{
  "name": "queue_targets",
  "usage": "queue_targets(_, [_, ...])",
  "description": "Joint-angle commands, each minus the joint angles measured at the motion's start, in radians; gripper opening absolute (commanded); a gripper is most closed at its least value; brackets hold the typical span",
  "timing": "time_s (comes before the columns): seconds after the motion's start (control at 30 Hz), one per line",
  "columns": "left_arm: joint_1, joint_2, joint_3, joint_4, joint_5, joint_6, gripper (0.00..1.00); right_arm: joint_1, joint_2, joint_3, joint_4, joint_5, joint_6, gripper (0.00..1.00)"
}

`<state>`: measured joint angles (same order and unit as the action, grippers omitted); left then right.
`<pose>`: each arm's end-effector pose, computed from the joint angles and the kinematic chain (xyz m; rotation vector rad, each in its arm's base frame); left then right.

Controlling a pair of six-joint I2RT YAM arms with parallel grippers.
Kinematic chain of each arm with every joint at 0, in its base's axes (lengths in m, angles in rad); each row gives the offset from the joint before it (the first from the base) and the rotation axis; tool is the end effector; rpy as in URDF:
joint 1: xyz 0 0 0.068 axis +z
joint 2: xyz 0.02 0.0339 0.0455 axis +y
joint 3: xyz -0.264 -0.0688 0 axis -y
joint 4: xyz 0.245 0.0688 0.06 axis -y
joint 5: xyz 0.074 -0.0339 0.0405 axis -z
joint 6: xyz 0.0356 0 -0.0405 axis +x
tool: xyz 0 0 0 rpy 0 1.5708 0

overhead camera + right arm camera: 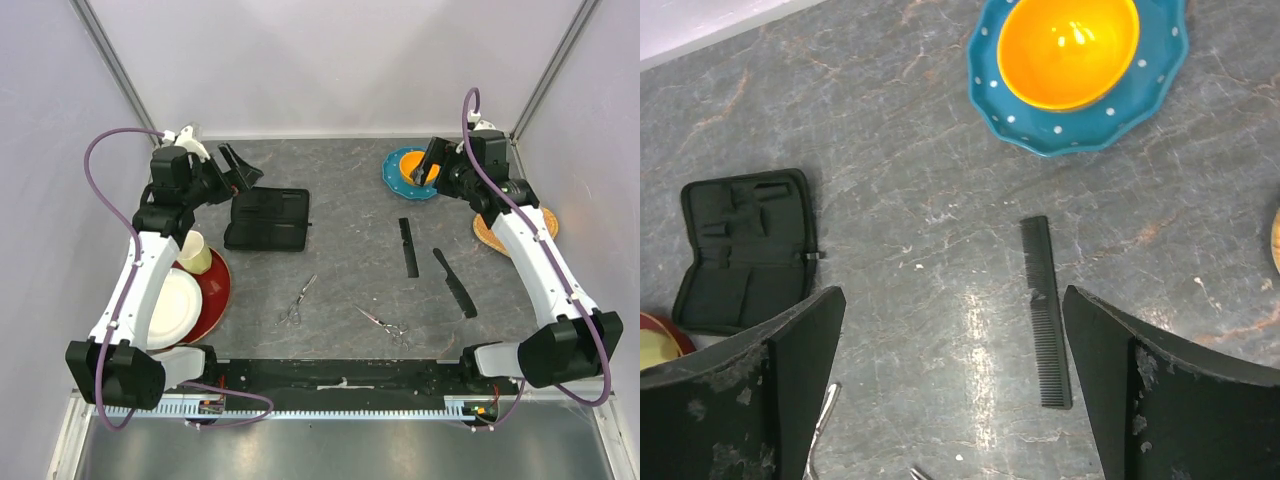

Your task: Sort the hair-cutting tools

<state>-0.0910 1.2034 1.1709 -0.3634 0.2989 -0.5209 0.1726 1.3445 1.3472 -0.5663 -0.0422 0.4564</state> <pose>0.2696 -0.0351 0.3702 -0.2311 2.0002 -0.6895 0.2935 0.0527 0.3729 0.2809 2.1439 0.4119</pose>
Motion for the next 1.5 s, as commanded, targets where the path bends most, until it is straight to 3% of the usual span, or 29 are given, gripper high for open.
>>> queue_targets(0.0, [0.005, -0.033, -0.017, 0.061, 0.078, 0.016, 1.0, -0.001, -0.044, -0.043, 0.022, 0.094, 0.014, 0.98])
queue_targets(0.13, [0.008, -0.045, -0.039, 0.11, 0.151, -0.002, 1.0, -0.002, -0.042, -0.039, 0.017, 0.136, 0.059, 0.98])
queue_targets(0.33, [0.025, -0.036, -0.045, 0.046, 0.0, -0.053, 1.0, 0.001, -0.094, -0.075, 0.087, 0.159, 0.132, 0.98])
queue_targets(0.5, [0.025, -0.034, -0.063, 0.035, -0.012, -0.056, 1.0, -0.001, -0.096, -0.092, 0.1, 0.098, 0.123, 0.98])
queue_targets(0.7, [0.025, -0.034, -0.091, 0.063, 0.071, -0.039, 1.0, 0.004, -0.01, -0.091, 0.046, 0.081, 0.059, 0.98])
queue_targets(0.87, [0.027, -0.025, -0.158, 0.211, 0.288, -0.07, 1.0, 0.06, 0.085, -0.099, 0.006, 0.134, 0.03, 0.98])
queue_targets(1.17, [0.025, -0.015, -0.183, 0.231, 0.322, -0.076, 1.0, 0.113, 0.215, -0.12, -0.078, 0.22, -0.016, 0.98])
queue_targets(1.3, [0.025, -0.004, -0.195, 0.242, 0.33, -0.08, 1.0, 0.113, 0.245, -0.147, -0.15, 0.359, -0.027, 0.98])
queue_targets(1.47, [0.027, 0.018, -0.206, 0.251, 0.341, -0.087, 1.0, 0.113, 0.266, -0.203, -0.147, 0.289, -0.094, 0.98])
